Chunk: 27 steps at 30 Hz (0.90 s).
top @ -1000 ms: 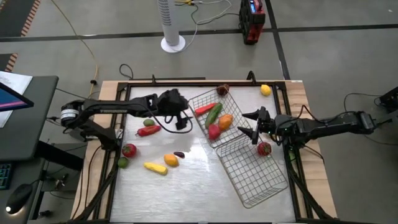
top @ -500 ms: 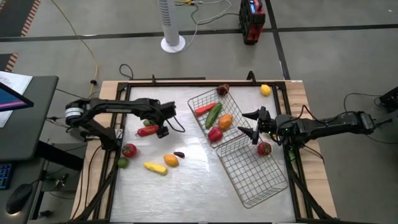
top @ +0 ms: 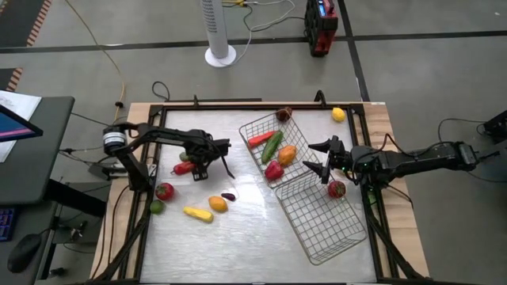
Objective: Sort produce into baskets
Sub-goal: Put the chili pepper into the left wire basket
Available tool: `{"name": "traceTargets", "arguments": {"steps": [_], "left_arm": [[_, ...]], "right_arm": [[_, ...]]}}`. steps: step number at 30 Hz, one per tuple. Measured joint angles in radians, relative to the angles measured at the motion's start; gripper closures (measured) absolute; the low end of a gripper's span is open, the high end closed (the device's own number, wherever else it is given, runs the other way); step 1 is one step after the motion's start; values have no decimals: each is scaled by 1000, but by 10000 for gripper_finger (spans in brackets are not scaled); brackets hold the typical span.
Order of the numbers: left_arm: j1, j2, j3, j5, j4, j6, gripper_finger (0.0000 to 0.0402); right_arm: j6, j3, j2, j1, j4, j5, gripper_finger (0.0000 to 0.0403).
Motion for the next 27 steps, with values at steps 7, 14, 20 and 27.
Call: {"name": "traceTargets", "arguments": {"steps": [7, 14, 20, 27], "left_arm": [[-9, 0, 12, -8, -8, 4, 246], [-16, -28, 85, -46, 0, 8, 324], [-16, -32, 145, -112, 1, 16, 323], [-17, -32, 236, -155, 94, 52, 312]], "right_arm": [[-1, 0, 0, 0, 0, 0, 17], [-2, 0, 0, 0, 0, 0, 17], [1, 0, 0, 0, -3, -2, 17], [3, 0, 0, 0, -3, -2, 17]]}}
